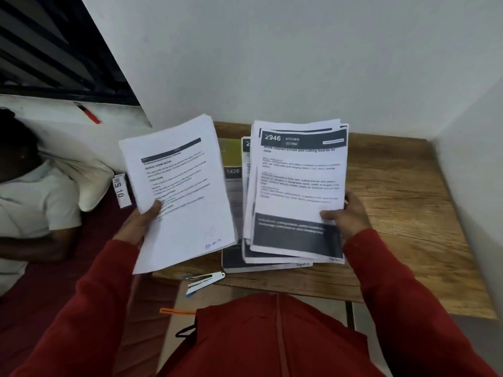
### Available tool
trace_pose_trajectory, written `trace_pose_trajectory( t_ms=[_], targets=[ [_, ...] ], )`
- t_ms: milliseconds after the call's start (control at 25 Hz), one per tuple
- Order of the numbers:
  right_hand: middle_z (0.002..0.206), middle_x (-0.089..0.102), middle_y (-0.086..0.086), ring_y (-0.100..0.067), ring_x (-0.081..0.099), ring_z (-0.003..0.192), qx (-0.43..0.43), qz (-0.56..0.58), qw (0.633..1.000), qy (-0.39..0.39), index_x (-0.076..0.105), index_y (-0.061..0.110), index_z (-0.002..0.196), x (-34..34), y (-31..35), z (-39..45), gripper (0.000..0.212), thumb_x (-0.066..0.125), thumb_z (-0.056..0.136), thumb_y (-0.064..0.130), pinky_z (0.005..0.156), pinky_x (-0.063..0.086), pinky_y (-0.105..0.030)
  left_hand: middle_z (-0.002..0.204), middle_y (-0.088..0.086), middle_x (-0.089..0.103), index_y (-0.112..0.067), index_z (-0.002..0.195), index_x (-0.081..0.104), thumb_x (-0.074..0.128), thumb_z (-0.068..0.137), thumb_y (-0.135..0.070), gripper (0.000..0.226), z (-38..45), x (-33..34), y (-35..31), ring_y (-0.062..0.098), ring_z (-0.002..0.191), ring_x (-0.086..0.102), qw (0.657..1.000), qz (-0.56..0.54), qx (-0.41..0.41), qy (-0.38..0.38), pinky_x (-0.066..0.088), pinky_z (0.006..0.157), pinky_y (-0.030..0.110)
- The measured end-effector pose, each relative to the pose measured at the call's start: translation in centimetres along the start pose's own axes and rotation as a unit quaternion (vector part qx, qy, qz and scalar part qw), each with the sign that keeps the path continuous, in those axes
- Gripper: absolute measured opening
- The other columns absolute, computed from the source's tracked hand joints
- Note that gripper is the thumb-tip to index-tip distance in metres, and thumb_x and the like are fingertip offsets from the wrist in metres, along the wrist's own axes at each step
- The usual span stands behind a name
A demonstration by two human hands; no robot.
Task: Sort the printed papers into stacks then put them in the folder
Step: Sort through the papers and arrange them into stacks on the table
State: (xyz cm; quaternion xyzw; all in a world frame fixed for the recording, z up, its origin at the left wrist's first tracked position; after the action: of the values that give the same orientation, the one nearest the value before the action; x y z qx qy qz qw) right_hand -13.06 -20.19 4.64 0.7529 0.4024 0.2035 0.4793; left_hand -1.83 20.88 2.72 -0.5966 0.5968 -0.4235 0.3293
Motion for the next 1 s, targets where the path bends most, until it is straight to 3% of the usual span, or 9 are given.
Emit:
trace_pose_trajectory(
  t_ms=[200,320,440,520,640,800,1000],
  targets=[
    [0.113,0.066,-0.01,-0.028,0.064,0.1,-0.013,-0.112,0.994,-0.003,0.05,0.022,0.114,3.6,-3.4,-0.8,0.061,0.059,0.07,-0.021,0.089,0.055,-0.045,0.09,-0.002,0.075,-0.012,0.112,0.06,0.042,0.101,-0.014,0.021,0.8,2.9,0.9,0.012,0.075,0.072,0.999,0.02,-0.022,0.04,0.058,0.063,0.025],
    [0.115,0.066,-0.012,-0.028,0.064,0.099,-0.029,-0.096,0.994,-0.041,0.051,0.019,0.116,2.0,-2.4,-0.4,0.059,0.059,0.072,-0.019,0.087,0.054,-0.041,0.093,-0.003,0.076,-0.012,0.121,0.056,0.043,0.1,-0.016,0.024,1.4,2.4,1.7,0.014,0.079,0.073,0.999,0.004,-0.035,0.036,0.059,0.065,0.028],
    [0.113,0.067,-0.01,-0.022,0.065,0.094,-0.058,-0.056,0.995,-0.066,0.051,0.015,0.118,-0.3,0.4,-0.5,0.058,0.057,0.073,-0.021,0.08,0.055,-0.035,0.098,-0.004,0.075,-0.017,0.117,0.057,0.044,0.1,-0.019,0.021,1.2,0.5,1.9,0.013,0.078,0.073,0.999,-0.027,-0.034,0.004,0.059,0.063,0.027],
    [0.11,0.067,-0.008,-0.018,0.066,0.091,-0.068,-0.021,0.996,-0.048,0.053,0.011,0.118,-0.5,2.1,-0.7,0.059,0.055,0.072,-0.024,0.075,0.054,-0.031,0.104,-0.003,0.073,-0.019,0.118,0.058,0.045,0.1,-0.021,0.022,0.7,-0.8,1.5,0.013,0.081,0.073,0.999,-0.04,-0.033,-0.007,0.06,0.065,0.028],
    [0.11,0.069,-0.007,-0.021,0.067,0.096,-0.069,0.013,0.997,0.011,0.053,0.007,0.124,1.3,2.9,-1.2,0.064,0.056,0.07,-0.028,0.079,0.056,-0.034,0.105,-0.002,0.074,-0.019,0.121,0.058,0.044,0.101,-0.022,0.025,0.0,-1.8,1.1,0.015,0.087,0.072,0.998,-0.056,-0.026,-0.003,0.06,0.07,0.03],
    [0.108,0.068,-0.002,-0.022,0.065,0.099,-0.05,-0.09,0.992,0.067,0.053,0.013,0.123,5.6,0.3,-1.7,0.062,0.055,0.072,-0.022,0.084,0.056,-0.039,0.104,0.0,0.074,-0.018,0.118,0.059,0.042,0.101,-0.018,0.025,-0.5,-1.1,1.4,0.017,0.087,0.072,0.997,-0.066,-0.028,0.004,0.06,0.071,0.03],
    [0.104,0.062,0.0,-0.025,0.062,0.1,-0.029,-0.226,0.971,0.069,0.051,0.016,0.13,7.9,-3.2,-1.0,0.058,0.045,0.08,-0.013,0.075,0.046,-0.025,0.108,0.007,0.071,-0.011,0.124,0.057,0.062,0.09,-0.016,0.035,0.0,1.8,3.6,0.017,0.084,0.072,0.998,-0.025,-0.048,0.02,0.06,0.072,0.032]
  ],
)
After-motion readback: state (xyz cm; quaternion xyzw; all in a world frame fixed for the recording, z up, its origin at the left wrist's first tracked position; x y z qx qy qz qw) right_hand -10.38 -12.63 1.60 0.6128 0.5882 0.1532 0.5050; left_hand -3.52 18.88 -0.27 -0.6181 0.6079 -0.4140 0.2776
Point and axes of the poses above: each hand's wrist, its own z-axis towards the middle knuckle, its own x-axis out of the palm, y = z × x, the point moved 1 cm from there along z, towards the middle knuckle
